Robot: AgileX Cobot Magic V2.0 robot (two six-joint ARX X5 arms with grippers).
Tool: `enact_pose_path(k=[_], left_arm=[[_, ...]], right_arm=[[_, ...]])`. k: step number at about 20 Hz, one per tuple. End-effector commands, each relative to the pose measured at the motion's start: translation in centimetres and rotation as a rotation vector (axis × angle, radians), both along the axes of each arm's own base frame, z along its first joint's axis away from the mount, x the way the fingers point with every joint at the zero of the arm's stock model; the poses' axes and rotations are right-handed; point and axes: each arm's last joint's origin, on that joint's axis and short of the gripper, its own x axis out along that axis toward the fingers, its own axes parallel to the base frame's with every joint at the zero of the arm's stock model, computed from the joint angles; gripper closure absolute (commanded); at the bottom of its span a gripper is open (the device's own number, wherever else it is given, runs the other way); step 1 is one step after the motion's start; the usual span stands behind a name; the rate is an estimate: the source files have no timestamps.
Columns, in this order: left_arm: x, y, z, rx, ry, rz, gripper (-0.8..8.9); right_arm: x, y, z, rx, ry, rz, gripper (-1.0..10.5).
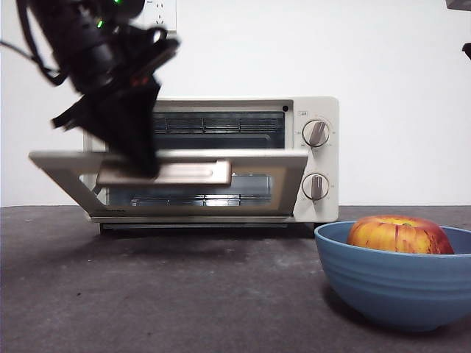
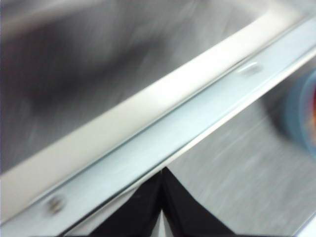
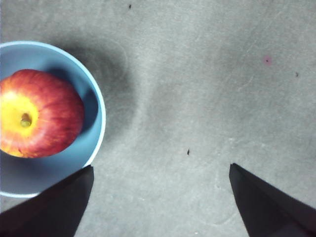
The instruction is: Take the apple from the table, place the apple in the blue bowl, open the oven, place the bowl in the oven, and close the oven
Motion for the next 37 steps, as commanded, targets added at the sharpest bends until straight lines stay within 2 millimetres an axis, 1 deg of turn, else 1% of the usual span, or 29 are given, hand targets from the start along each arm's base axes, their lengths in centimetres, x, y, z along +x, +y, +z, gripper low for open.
enact_pose_path(k=[1,4,6,8,12,15,17,19,22,25,28,31,33,35,37], left_arm=[[0.2,-0.2,0.1,0.022,-0.016,-0.018,8.06],[-0.1,0.0,0.2,0.038,-0.002,-0.032,8.06],[-0.2,0.4,1.0,0.023,-0.036,-0.027,8.06],[-0.4,1.0,2.4,-0.014,-0.104,-0.003,8.06],[-1.5,3.7,6.5,-0.167,-0.241,0.057,8.06],[-3.4,6.1,9.1,-0.236,-0.327,0.098,8.06],[-5.1,7.3,9.8,-0.250,-0.377,0.125,8.06],[-7.2,8.8,9.5,-0.262,-0.418,0.165,8.07],[-10.0,10.5,7.8,-0.289,-0.434,0.220,8.07],[-12.4,11.4,6.5,-0.313,-0.441,0.266,8.07],[-14.3,11.8,5.5,-0.325,-0.427,0.289,8.07],[-15.8,12.0,5.7,-0.332,-0.441,0.289,8.07],[-16.5,12.2,6.0,-0.349,-0.474,0.290,8.07],[-16.8,12.2,6.1,-0.353,-0.482,0.291,8.07],[-16.8,12.2,6.1,-0.356,-0.479,0.295,8.07]], right_arm=[[0.0,0.2,0.0,0.034,0.028,0.012,5.1],[0.0,0.3,-0.1,0.059,0.042,0.024,5.1],[0.1,0.2,-0.1,0.078,0.050,0.022,5.1],[0.2,-0.1,-0.1,0.074,0.047,0.014,5.1],[0.9,-0.7,-0.3,0.147,0.060,-0.002,5.1],[1.9,-0.8,-0.9,0.200,0.066,0.004,5.3],[2.5,-0.7,-1.5,0.208,0.070,0.001,5.3],[3.1,-0.5,-2.5,0.211,0.086,0.005,5.3],[3.9,-0.1,-4.2,0.220,0.116,0.010,5.5],[4.5,0.1,-5.5,0.217,0.140,0.010,5.9],[4.9,0.3,-6.6,0.225,0.179,0.013,6.6],[4.9,0.5,-7.6,0.251,0.203,0.027,7.5],[5.0,0.6,-7.6,0.260,0.203,0.031,8.0],[5.0,0.6,-7.6,0.272,0.209,0.036,8.6],[4.9,0.7,-7.6,0.297,0.224,0.046,8.9]])
